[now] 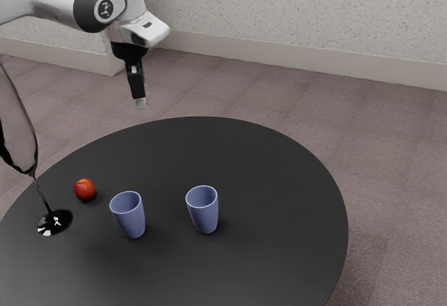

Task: Place the left cup onto the right cup

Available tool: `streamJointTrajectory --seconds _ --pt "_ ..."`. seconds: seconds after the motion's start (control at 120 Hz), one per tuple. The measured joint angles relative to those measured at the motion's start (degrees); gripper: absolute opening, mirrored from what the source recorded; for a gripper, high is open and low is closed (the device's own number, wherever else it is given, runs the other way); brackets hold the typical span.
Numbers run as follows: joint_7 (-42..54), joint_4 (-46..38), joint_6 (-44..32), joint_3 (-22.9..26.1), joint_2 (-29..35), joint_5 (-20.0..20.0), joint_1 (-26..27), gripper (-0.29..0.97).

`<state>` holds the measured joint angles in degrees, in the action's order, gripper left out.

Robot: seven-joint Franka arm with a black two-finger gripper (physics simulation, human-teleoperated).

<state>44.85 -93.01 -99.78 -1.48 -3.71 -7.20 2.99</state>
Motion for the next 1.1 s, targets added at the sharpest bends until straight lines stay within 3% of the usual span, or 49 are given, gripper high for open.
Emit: streamJointTrajectory --seconds 0.175,0.383,0.708,1.1 --pt "1.3 -2.0 -2.0 -0.2 -2.9 -0.5 0.1 0.68" --pt "2.1 -15.1 -10.4 -0.2 -2.4 -0.7 2.0 0.68" --pt "2.7 -22.5 -18.6 -0.3 -4.1 -1.9 -1.6 0.68" --pt "2.5 -33.2 -28.0 -0.3 0.0 -3.7 -4.7 0.68"
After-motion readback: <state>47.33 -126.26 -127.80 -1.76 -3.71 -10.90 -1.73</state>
